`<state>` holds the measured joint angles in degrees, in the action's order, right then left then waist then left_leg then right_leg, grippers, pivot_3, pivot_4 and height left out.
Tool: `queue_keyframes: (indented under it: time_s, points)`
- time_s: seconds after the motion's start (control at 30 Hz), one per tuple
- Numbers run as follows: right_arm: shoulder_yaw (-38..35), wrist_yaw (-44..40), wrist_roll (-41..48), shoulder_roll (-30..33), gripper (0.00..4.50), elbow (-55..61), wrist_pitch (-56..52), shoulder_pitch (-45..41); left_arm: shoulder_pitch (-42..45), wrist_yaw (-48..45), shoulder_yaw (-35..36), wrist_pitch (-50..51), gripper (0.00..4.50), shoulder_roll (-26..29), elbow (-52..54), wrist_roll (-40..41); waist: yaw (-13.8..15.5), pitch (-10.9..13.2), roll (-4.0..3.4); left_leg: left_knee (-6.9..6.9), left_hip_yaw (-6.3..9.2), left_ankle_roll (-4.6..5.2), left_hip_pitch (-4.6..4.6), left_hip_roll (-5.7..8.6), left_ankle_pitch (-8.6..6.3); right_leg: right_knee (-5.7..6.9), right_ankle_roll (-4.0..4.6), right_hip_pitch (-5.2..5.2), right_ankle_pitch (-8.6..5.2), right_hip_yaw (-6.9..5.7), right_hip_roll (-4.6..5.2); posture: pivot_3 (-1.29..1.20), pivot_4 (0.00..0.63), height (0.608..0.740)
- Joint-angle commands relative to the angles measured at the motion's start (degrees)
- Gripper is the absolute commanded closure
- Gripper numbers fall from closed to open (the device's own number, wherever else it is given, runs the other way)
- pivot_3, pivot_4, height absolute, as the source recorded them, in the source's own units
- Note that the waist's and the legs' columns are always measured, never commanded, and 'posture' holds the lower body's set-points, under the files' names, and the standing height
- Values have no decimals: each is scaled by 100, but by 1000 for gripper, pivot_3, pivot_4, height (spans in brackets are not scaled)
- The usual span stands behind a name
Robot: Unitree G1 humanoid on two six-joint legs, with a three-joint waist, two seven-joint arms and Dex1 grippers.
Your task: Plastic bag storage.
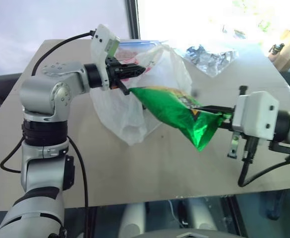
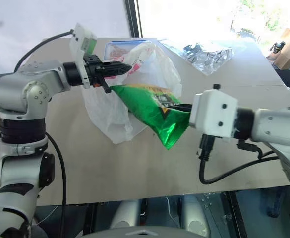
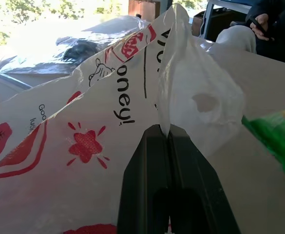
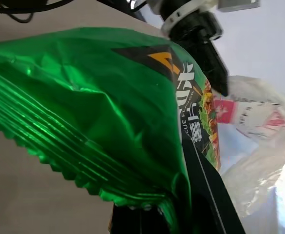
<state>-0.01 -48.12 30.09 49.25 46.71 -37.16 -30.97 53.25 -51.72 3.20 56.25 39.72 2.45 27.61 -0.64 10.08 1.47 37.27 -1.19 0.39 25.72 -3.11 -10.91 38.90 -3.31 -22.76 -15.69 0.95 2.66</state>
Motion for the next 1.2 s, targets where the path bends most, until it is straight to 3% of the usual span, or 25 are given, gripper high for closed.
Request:
queue_keyframes:
  time_s: [0.03,0.23,0.37,0.57,0.67,0.7,0.77,0.83,0.9,1.07,1.2]
  points:
    - [548,-154,-756,-115,4500,-716,839,-170,-92,-358,228,342,4463,323,608,542,-4,0,0,0,-1,1,0,0,0,0,0,-1,0,0,0,0,150,740]
    - [1319,-327,-1886,-610,4500,-2486,2310,-502,-462,-489,627,974,4463,868,935,1207,-30,3,-4,-3,-2,1,-4,-5,-1,6,0,-5,-1,3,-4,0,150,740]
    - [1624,-302,-2427,-1006,4500,-3384,2870,-873,-267,51,842,1297,4463,637,863,1439,7,4,-5,-1,-1,1,-1,-4,-1,5,0,-4,0,0,-3,0,150,740]
    - [2669,1686,-4390,-3195,4500,-6324,3242,-2474,132,1039,1246,1940,4463,-304,869,1967,-97,6,-3,4,2,-3,0,-5,2,20,0,-13,1,3,-8,0,150,740]
    - [2700,1801,-4292,-4281,4500,-7705,3534,-3060,75,1330,1269,1967,4463,-470,833,1997,-144,6,-3,-3,0,-32,2,-4,19,51,2,-31,1,9,-6,0,150,740]
    - [2614,1974,-4255,-4625,3915,-8114,3589,-3237,28,1388,1236,1915,4500,-485,855,1979,-140,6,-2,-13,0,-37,6,-4,22,49,3,-38,1,10,-6,0,150,740]
    - [2503,2246,-4298,-4950,3360,-8555,3750,-3403,20,1549,1283,1937,4500,-583,880,2034,-142,6,-3,-14,-4,-41,11,-4,22,40,3,-41,1,13,-4,0,150,740]
    - [2269,2476,-4207,-5035,2273,-8244,3821,-3200,-5,1752,1331,1869,4500,-659,890,1972,-130,6,-2,-16,-4,-41,19,-2,22,28,3,-41,1,11,0,0,150,740]
    - [2112,2075,-3902,-4841,1401,-7340,3691,-2688,-104,1970,1443,1850,4500,-755,913,1961,-98,6,-2,-16,-1,-41,24,1,22,22,2,-41,2,5,4,0,150,740]
    - [1691,1085,-2965,-4094,1401,-4690,2433,-1411,-406,2357,1565,1662,4500,-875,1056,1916,5,6,-2,-21,3,-41,23,2,21,19,2,-37,2,-1,6,0,150,740]
    - [1265,964,-2718,-3401,139,-3201,1703,-842,-479,2628,1461,1393,4500,-935,921,1689,-3,6,-2,-20,2,-38,20,1,19,28,2,-38,2,0,5,0,150,740]
